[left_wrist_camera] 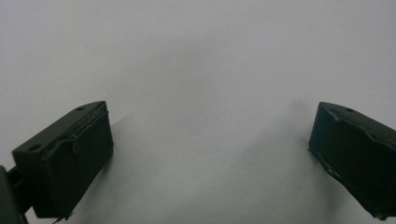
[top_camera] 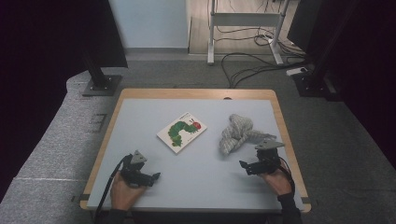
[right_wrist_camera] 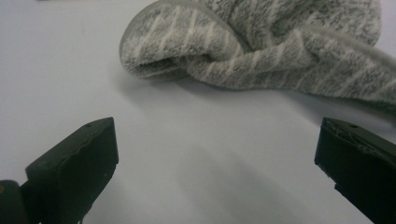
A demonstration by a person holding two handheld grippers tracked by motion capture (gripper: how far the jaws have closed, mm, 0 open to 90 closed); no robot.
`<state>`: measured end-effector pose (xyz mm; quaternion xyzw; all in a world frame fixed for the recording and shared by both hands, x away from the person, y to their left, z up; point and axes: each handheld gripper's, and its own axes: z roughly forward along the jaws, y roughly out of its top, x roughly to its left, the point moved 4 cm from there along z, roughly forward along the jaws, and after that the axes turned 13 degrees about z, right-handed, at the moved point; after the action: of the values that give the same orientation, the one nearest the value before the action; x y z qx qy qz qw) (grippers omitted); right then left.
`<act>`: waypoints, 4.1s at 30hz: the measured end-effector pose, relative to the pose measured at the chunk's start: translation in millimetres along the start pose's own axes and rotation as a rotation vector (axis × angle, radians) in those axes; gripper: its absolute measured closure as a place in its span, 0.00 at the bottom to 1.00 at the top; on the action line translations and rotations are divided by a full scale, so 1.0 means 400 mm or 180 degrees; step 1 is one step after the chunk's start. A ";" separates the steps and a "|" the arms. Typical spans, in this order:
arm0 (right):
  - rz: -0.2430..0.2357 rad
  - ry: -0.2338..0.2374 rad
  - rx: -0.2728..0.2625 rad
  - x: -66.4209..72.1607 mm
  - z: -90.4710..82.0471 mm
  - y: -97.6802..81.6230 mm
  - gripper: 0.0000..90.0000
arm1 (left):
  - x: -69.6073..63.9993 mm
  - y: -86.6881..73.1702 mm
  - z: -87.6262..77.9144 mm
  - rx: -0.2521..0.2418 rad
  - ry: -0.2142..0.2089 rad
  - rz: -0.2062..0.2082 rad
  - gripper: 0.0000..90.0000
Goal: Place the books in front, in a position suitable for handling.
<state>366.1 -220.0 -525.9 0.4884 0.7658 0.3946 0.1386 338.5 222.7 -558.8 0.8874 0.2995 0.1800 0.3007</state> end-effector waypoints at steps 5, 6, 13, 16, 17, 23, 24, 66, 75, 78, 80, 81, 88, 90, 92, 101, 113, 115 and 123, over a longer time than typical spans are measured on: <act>0.0000 -0.0040 -0.0020 -0.009 0.008 0.033 0.00 | 0.000 0.000 0.000 -0.0001 0.0001 -0.0001 0.00; 0.0013 -0.0050 -0.0041 -0.014 0.009 0.049 0.00 | 0.000 0.000 0.000 -0.0003 -0.0002 0.0000 0.00; 0.0039 -0.0116 0.0005 -0.035 0.014 0.089 0.00 | 0.000 0.000 0.000 -0.0002 0.0002 -0.0001 0.00; 0.0050 -0.0129 0.0011 -0.044 0.019 0.108 0.00 | 0.000 0.000 0.000 -0.0001 0.0001 0.0000 0.00; 0.0040 -0.0140 0.0006 -0.045 0.020 0.115 0.00 | 0.000 0.000 0.000 -0.0001 0.0001 -0.0001 0.00; -0.0024 -0.0180 -0.0020 -0.051 0.040 0.153 0.00 | 0.000 0.000 0.000 -0.0003 0.0002 -0.0002 0.00; -0.0029 -0.0181 -0.0008 -0.050 0.045 0.159 0.00 | 0.000 0.000 0.000 -0.0002 0.0002 -0.0001 0.00; 0.0114 -0.0176 0.0468 -0.082 0.265 0.187 0.56 | 0.000 0.000 0.000 -0.0004 -0.0005 0.0003 0.00; 0.0115 -0.0173 0.0489 -0.079 0.255 0.187 0.77 | 0.000 0.000 0.000 -0.0009 -0.0003 -0.0003 0.00; 0.0065 -0.0190 0.0504 -0.072 0.244 0.191 0.78 | 0.000 0.000 0.000 0.0001 0.0001 0.0006 0.00; 0.0042 -0.0188 0.0492 -0.067 0.233 0.194 0.78 | 0.000 0.000 0.000 -0.0002 -0.0005 0.0005 0.00; 0.0038 -0.0180 0.0480 -0.064 0.225 0.197 0.78 | 0.000 0.000 0.000 -0.0002 -0.0004 0.0005 0.00; 0.0002 -0.0131 0.0421 -0.050 0.160 0.217 0.78 | 0.000 0.000 0.000 -0.0001 -0.0003 0.0004 0.00; -0.0007 -0.0121 0.0401 -0.047 0.140 0.221 0.78 | 0.000 0.000 0.000 -0.0001 -0.0003 0.0004 0.00; -0.0013 -0.0108 0.0385 -0.045 0.120 0.223 0.78 | 0.000 0.000 0.000 0.0001 0.0000 0.0004 0.00; -0.0053 -0.0061 0.0295 -0.035 0.029 0.226 0.78 | 0.000 0.000 0.000 -0.0001 -0.0002 0.0005 0.00; -0.0127 -0.0050 0.0253 -0.007 -0.083 0.224 0.78 | 0.000 0.000 0.000 0.0002 -0.0001 0.0008 0.00; -0.0120 -0.0041 0.0238 -0.001 -0.104 0.223 0.78 | 0.000 0.000 0.000 0.0002 -0.0002 0.0007 0.00; -0.0149 -0.0035 0.0243 0.015 -0.168 0.200 0.78 | 0.000 0.000 0.000 0.0000 0.0003 0.0006 0.00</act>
<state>374.1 -229.4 -421.9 0.4774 0.7908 0.3591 0.1333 338.4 222.8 -558.8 0.8876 0.2988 0.1807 0.3004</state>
